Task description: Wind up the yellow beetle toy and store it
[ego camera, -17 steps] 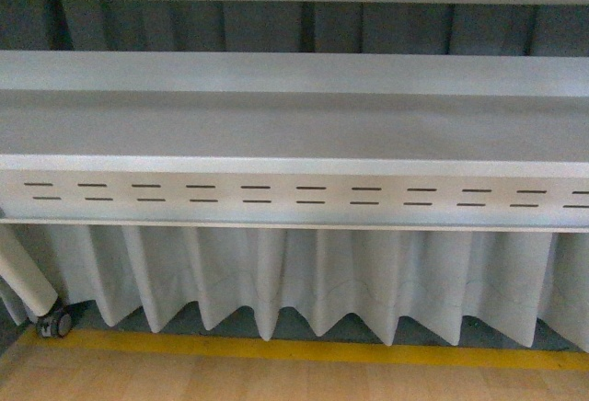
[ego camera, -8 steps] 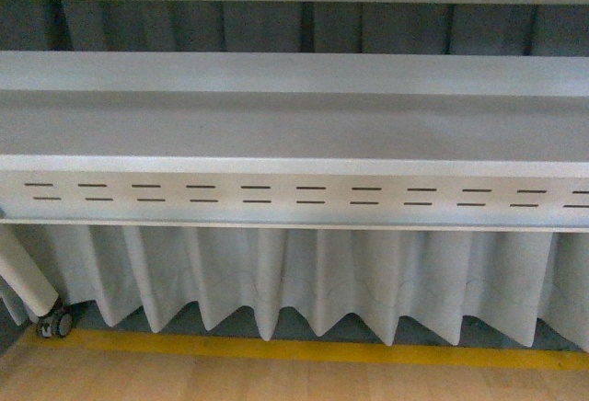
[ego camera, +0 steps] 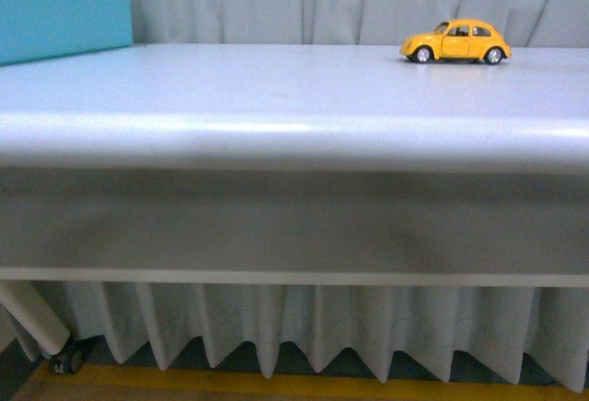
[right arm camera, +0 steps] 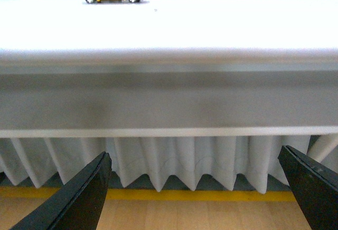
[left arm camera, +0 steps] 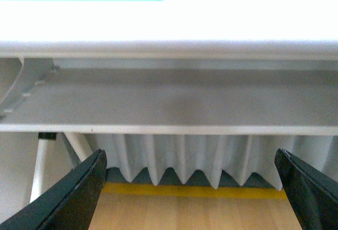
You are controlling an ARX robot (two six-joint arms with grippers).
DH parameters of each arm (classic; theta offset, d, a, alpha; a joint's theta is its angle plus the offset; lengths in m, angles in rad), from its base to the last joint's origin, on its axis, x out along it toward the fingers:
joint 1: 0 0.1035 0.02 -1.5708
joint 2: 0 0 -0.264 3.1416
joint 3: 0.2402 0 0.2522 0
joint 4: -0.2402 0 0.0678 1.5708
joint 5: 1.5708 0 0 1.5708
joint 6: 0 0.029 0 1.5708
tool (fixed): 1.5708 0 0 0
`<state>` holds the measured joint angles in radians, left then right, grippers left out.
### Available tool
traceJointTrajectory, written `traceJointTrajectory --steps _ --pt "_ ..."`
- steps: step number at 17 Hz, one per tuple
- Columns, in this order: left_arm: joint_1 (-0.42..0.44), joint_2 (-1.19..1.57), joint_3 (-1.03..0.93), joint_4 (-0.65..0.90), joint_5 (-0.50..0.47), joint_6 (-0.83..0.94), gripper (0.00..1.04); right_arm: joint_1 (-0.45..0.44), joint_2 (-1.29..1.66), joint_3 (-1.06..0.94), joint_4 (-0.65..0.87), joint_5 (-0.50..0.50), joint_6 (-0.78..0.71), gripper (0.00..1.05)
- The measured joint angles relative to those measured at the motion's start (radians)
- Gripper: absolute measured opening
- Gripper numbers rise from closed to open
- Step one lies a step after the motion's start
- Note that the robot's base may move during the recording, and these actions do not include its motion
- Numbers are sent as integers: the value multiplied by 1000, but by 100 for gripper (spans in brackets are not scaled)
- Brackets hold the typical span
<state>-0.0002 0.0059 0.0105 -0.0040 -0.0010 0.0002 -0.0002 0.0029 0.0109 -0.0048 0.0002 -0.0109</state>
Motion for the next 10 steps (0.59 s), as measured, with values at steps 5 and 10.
traceJointTrajectory --steps 5,10 --pt "0 0 0 0 0 0 98 0 0 0 0 0 0 98" --pt "0 0 0 0 1 0 98 0 0 0 0 0 0 98"
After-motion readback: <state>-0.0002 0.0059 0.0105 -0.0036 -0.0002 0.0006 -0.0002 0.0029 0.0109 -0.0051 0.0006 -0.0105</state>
